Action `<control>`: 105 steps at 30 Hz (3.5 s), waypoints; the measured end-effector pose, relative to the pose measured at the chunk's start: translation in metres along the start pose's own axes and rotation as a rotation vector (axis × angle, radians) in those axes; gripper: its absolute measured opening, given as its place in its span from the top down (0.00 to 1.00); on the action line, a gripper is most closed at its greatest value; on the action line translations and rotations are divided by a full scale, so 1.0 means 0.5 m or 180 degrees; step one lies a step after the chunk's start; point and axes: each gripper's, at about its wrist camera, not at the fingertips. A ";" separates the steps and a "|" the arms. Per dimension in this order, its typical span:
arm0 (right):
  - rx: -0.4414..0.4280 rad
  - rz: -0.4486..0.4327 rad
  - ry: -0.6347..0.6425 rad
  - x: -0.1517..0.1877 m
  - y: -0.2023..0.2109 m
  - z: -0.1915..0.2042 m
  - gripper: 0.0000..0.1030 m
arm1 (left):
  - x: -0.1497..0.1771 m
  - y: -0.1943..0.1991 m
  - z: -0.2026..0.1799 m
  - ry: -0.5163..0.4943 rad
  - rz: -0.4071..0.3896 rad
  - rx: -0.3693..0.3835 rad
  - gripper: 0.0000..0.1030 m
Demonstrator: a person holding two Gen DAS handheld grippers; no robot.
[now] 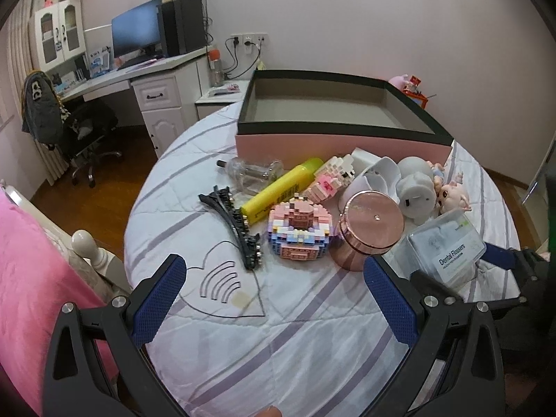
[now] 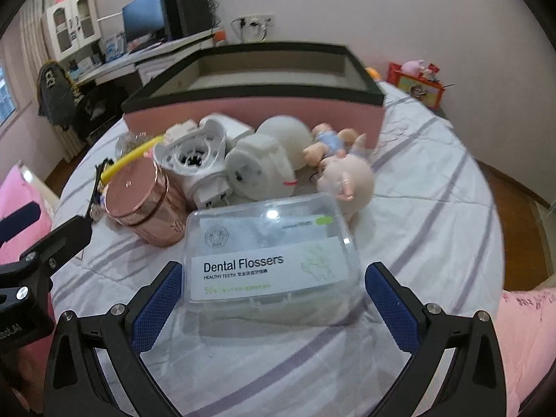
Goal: Organize rigid objects
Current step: 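Grasp the rose-gold jar with the left tool while the right tool grasps the Dental Flossers box, then carry the jar and flosser box into the pink box and release both, then withdraw both tools from the box and move toward the remaining objects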
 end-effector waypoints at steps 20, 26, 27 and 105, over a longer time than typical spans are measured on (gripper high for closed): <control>-0.0198 -0.0111 -0.0172 -0.005 0.002 -0.091 0.09 | -0.053 -0.087 -0.095 -0.0219 -0.0004 0.0116 0.23; -0.0237 -0.0117 -0.0224 -0.008 0.002 -0.097 0.09 | -0.051 -0.081 -0.078 -0.0193 -0.0142 0.0294 0.37; -0.0249 -0.0120 -0.0246 -0.007 0.004 -0.098 0.09 | -0.052 -0.082 -0.079 -0.0192 -0.0149 0.0302 0.37; -0.0181 -0.0712 -0.0310 -0.277 0.075 -0.002 0.00 | -0.243 0.022 0.098 0.0003 -0.0728 -0.0012 0.00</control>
Point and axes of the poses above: each gripper's, at about its wrist camera, not at the fingertips, and y roughly against the way its jaws point, z to its left, x to its underside, and after that the axes turned 12 degrees about -y, right-handed
